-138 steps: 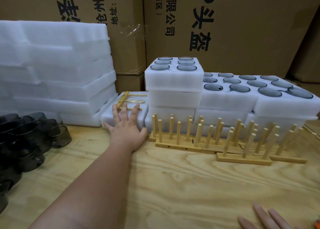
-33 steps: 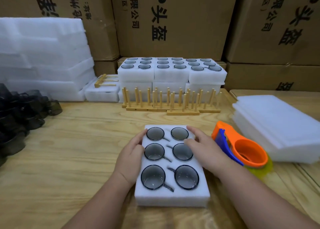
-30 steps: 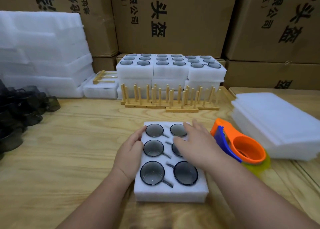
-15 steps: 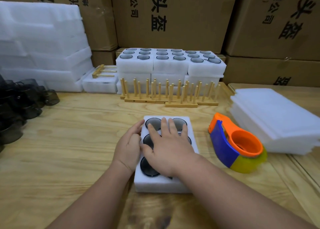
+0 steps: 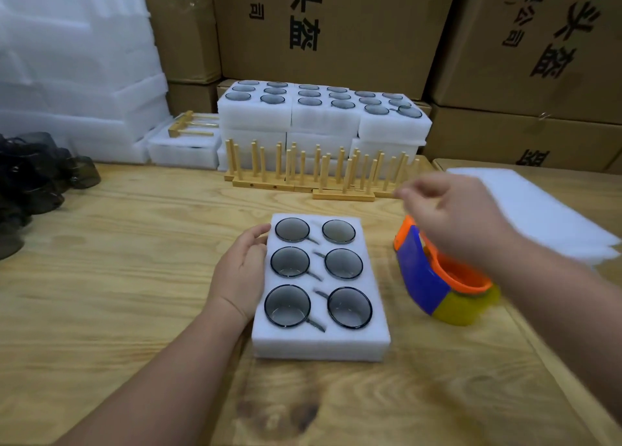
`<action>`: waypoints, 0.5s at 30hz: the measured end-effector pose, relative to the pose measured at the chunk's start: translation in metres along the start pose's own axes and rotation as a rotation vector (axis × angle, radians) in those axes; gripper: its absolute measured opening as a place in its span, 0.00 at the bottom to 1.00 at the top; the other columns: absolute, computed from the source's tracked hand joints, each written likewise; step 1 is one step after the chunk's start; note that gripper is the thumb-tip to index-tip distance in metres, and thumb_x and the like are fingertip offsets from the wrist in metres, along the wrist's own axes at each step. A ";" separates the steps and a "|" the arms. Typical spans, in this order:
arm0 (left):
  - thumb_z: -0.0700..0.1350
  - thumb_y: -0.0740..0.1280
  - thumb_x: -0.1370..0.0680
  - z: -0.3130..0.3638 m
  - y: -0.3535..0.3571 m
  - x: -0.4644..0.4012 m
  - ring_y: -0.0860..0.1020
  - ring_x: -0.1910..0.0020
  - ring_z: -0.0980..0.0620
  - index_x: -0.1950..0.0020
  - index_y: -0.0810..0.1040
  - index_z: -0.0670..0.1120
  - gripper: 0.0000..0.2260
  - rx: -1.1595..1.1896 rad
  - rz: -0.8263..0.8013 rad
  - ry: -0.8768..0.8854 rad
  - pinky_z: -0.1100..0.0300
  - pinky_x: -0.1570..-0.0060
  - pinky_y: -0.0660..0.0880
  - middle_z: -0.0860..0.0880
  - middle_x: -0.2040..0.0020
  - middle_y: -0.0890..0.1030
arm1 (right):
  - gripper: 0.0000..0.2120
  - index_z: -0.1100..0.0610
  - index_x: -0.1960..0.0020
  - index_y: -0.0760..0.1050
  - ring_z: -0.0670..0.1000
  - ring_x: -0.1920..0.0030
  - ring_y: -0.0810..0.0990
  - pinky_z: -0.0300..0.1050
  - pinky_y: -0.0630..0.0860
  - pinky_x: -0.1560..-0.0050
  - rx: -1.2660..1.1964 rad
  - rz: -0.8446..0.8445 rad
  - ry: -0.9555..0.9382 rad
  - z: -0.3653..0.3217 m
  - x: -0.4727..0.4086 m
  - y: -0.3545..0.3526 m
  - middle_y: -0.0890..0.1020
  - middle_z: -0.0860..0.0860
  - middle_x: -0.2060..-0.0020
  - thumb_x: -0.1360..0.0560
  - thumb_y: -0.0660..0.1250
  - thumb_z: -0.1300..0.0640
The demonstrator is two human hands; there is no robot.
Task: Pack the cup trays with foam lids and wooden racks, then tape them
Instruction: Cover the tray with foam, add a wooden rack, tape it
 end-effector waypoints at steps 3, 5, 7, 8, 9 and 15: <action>0.54 0.58 0.32 -0.001 -0.001 0.001 0.83 0.46 0.47 0.42 0.81 0.64 0.21 0.007 0.012 -0.004 0.39 0.41 0.78 0.53 0.50 0.87 | 0.07 0.51 0.48 0.83 0.51 0.53 0.79 0.41 0.70 0.56 0.207 0.163 0.178 0.048 -0.040 -0.051 0.85 0.47 0.54 0.22 0.65 0.54; 0.52 0.58 0.30 -0.002 -0.001 0.001 0.83 0.46 0.48 0.43 0.81 0.64 0.19 0.009 0.015 0.003 0.39 0.41 0.78 0.55 0.48 0.86 | 0.17 0.55 0.36 0.79 0.58 0.42 0.79 0.49 0.74 0.47 0.356 0.122 0.374 0.087 -0.057 -0.077 0.82 0.54 0.41 0.22 0.65 0.50; 0.52 0.58 0.29 -0.002 0.000 0.001 0.83 0.46 0.48 0.43 0.80 0.64 0.19 0.004 0.011 0.007 0.39 0.41 0.78 0.56 0.47 0.86 | 0.32 0.59 0.26 0.70 0.64 0.32 0.74 0.56 0.74 0.38 0.436 0.005 0.576 0.117 -0.063 -0.094 0.75 0.58 0.29 0.24 0.69 0.42; 0.52 0.58 0.29 -0.002 0.000 0.000 0.83 0.45 0.48 0.43 0.80 0.65 0.19 -0.003 0.009 0.010 0.39 0.41 0.78 0.57 0.47 0.86 | 0.41 0.60 0.23 0.66 0.65 0.29 0.71 0.58 0.73 0.36 0.455 -0.054 0.658 0.128 -0.063 -0.098 0.71 0.59 0.26 0.26 0.72 0.37; 0.52 0.58 0.28 -0.002 0.000 0.000 0.83 0.45 0.49 0.43 0.80 0.65 0.18 -0.009 0.007 0.012 0.40 0.41 0.78 0.57 0.47 0.86 | 0.48 0.60 0.22 0.64 0.65 0.28 0.69 0.59 0.71 0.34 0.457 -0.113 0.728 0.135 -0.062 -0.100 0.68 0.60 0.24 0.30 0.73 0.33; 0.52 0.59 0.27 -0.002 0.001 -0.001 0.83 0.45 0.50 0.42 0.80 0.64 0.17 -0.020 0.001 0.028 0.41 0.41 0.78 0.59 0.46 0.86 | 0.61 0.58 0.23 0.65 0.64 0.27 0.68 0.60 0.65 0.30 0.431 -0.238 0.901 0.160 -0.047 -0.092 0.68 0.59 0.24 0.46 0.75 0.24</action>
Point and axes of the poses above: each hand's wrist, its own x-axis away from the middle knuckle, its own y-axis out of the palm, z = x × y, the point moved 3 cm from there along -x, towards the middle knuckle
